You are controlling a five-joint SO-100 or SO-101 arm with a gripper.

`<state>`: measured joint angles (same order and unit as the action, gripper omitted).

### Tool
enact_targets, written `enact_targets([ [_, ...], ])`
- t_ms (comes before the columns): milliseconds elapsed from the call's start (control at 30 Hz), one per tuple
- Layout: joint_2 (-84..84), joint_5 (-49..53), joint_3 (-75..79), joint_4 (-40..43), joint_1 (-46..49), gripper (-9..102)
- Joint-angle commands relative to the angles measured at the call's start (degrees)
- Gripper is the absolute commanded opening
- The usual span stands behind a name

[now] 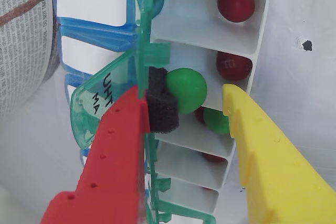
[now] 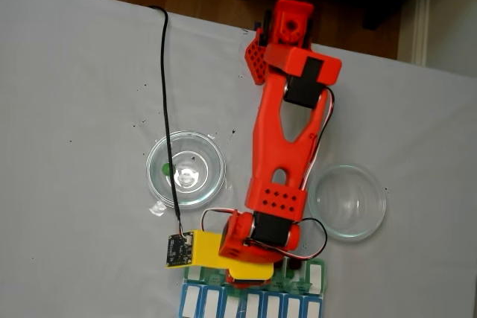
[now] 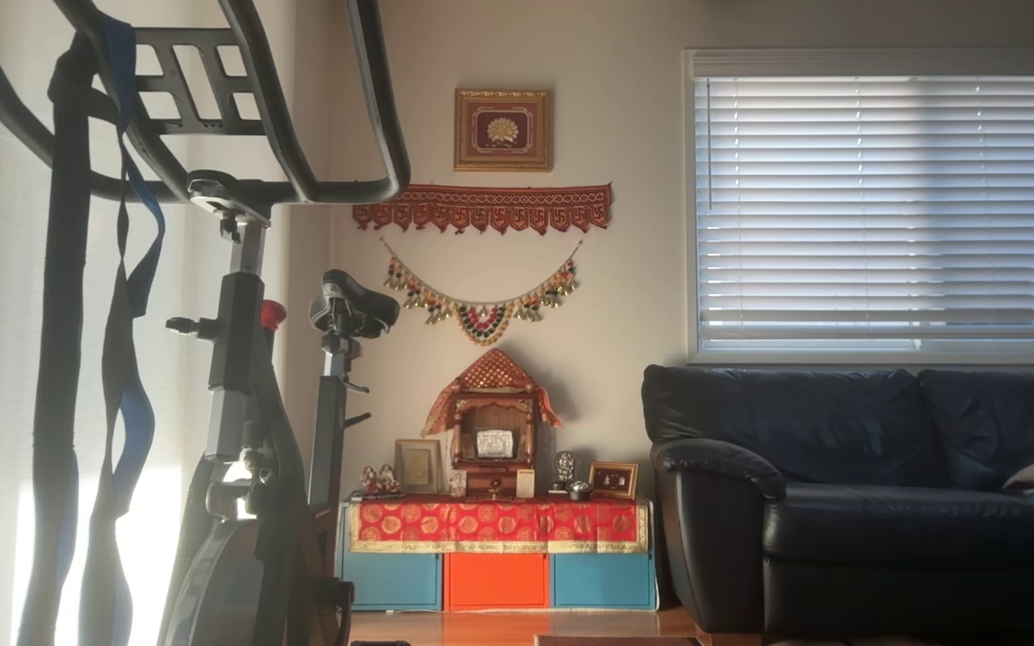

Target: Sort medicines into box.

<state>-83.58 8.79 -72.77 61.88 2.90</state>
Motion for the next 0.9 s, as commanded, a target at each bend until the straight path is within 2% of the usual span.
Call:
enact_targets([
  [0, -8.70, 0.62, 1.05, -1.05, 0.26, 18],
  [867, -8.26, 2.37, 0.97, -0.09, -0.09, 18],
])
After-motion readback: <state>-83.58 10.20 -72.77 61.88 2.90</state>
